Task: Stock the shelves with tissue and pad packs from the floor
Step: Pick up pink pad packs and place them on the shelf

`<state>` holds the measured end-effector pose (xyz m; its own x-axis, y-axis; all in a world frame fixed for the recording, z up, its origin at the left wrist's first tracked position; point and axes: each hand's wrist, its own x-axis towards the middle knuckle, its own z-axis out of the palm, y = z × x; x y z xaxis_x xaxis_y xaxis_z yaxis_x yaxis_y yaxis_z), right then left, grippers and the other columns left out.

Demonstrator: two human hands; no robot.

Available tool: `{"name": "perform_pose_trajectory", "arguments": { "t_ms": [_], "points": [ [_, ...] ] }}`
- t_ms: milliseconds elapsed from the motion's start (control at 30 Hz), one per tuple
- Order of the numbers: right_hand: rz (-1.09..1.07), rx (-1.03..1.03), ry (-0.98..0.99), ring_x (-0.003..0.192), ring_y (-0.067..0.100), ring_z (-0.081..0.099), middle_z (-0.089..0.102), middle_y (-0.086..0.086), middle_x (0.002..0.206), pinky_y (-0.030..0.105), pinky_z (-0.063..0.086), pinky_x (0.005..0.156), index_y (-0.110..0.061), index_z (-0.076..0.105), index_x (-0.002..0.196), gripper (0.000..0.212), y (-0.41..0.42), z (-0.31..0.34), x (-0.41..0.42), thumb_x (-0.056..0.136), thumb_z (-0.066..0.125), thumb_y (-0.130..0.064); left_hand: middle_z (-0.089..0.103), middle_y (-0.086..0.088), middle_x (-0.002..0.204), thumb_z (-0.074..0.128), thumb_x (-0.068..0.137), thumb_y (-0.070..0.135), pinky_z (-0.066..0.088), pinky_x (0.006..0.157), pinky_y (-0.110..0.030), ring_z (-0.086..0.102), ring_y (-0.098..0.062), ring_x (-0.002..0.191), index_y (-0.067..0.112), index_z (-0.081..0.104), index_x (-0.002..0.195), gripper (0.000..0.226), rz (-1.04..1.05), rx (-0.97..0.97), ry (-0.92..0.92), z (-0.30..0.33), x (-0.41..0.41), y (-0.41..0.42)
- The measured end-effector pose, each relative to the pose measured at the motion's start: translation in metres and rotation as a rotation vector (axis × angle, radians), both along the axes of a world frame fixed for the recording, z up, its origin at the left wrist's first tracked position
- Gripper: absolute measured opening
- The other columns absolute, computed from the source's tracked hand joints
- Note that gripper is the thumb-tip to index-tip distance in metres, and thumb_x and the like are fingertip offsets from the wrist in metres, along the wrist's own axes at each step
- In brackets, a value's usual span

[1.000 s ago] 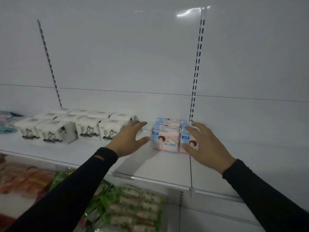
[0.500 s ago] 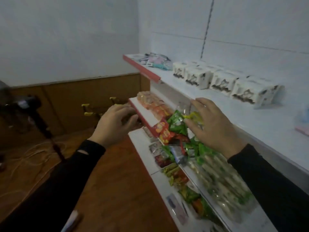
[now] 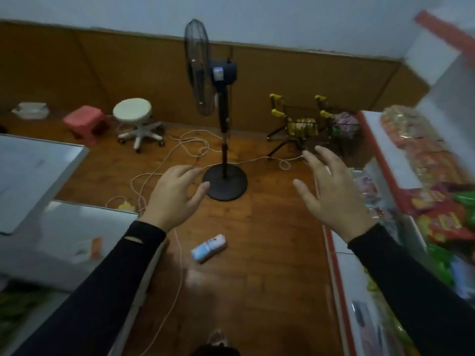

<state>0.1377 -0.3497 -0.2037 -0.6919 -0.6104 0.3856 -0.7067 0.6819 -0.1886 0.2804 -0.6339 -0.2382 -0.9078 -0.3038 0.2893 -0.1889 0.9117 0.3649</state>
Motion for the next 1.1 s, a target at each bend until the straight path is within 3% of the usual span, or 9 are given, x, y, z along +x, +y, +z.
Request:
{"name": "perform_pose_trajectory", "arguments": {
  "t_ms": [200,333,667,800,900,1000,1100],
  "points": [
    [0.158,0.066,-0.130,0.136,0.027,0.035,0.038,0.012,0.147,0.039,0.036,0.107,-0.016,0.040,0.143,0.057,-0.100,-0.051,-0.039,0.093,0.055,-0.038,0.063,-0.011,0.118,0.047,0.090,0.046,0.043,0.095,-0.037,0.055,-0.026,0.112,0.008,0.063,0.122,0.052,0.117,0.079,-0.071,-0.047,-0.012,-0.068],
    [0.284,0.145,-0.209,0.137,0.029,0.034,0.037,0.012,0.147,0.040,0.037,0.108,-0.015,0.038,0.144,0.057,-0.153,-0.101,-0.081,0.093,0.054,-0.037,0.059,-0.010,0.125,0.037,0.088,0.055,0.039,0.100,-0.037,0.051,-0.027,0.119,0.011,0.058,0.128,0.064,0.188,0.145,-0.205,-0.098,-0.035,-0.093],
    [0.454,0.395,-0.464,0.136,0.034,0.034,0.036,0.016,0.147,0.046,0.037,0.107,-0.013,0.038,0.143,0.057,-0.271,-0.318,-0.190,0.093,0.053,-0.036,0.063,-0.013,0.107,0.043,0.084,0.046,0.048,0.083,-0.037,0.058,-0.033,0.098,0.008,0.061,0.120,0.056,0.391,0.227,-0.535,-0.286,-0.107,-0.142],
    [0.463,0.498,-0.540,0.134,0.033,0.036,0.035,0.015,0.147,0.044,0.039,0.106,-0.014,0.035,0.145,0.060,-0.296,-0.437,-0.208,0.093,0.051,-0.040,0.064,-0.017,0.106,0.034,0.077,0.051,0.050,0.084,-0.041,0.059,-0.037,0.098,0.006,0.061,0.119,0.067,0.423,0.333,-0.609,-0.405,-0.123,-0.158],
    [0.421,0.509,-0.622,0.124,0.039,0.047,0.044,0.022,0.139,0.047,0.044,0.099,-0.009,0.044,0.139,0.059,-0.305,-0.553,-0.210,0.089,0.050,-0.040,0.062,-0.016,0.109,0.037,0.075,0.053,0.048,0.085,-0.041,0.058,-0.037,0.102,0.007,0.058,0.124,0.070,0.408,0.391,-0.677,-0.525,-0.132,-0.169],
    [0.394,0.548,-0.701,0.106,0.045,0.058,0.054,0.028,0.125,0.051,0.051,0.085,-0.003,0.055,0.129,0.065,-0.312,-0.685,-0.199,0.075,0.064,-0.040,0.059,-0.014,0.116,0.049,0.075,0.054,0.046,0.087,-0.041,0.055,-0.036,0.107,0.010,0.053,0.128,0.069,0.366,0.393,-0.729,-0.655,-0.133,-0.179],
    [0.481,0.651,-0.706,0.114,0.047,0.052,0.049,0.029,0.132,0.050,0.046,0.093,-0.006,0.048,0.136,0.087,-0.319,-0.807,-0.192,0.067,0.080,-0.047,0.047,-0.012,0.133,0.067,0.075,0.053,0.036,0.099,-0.038,0.044,-0.031,0.120,0.015,0.038,0.141,0.081,0.306,0.362,-0.801,-0.772,-0.131,-0.179]
  ]
}}
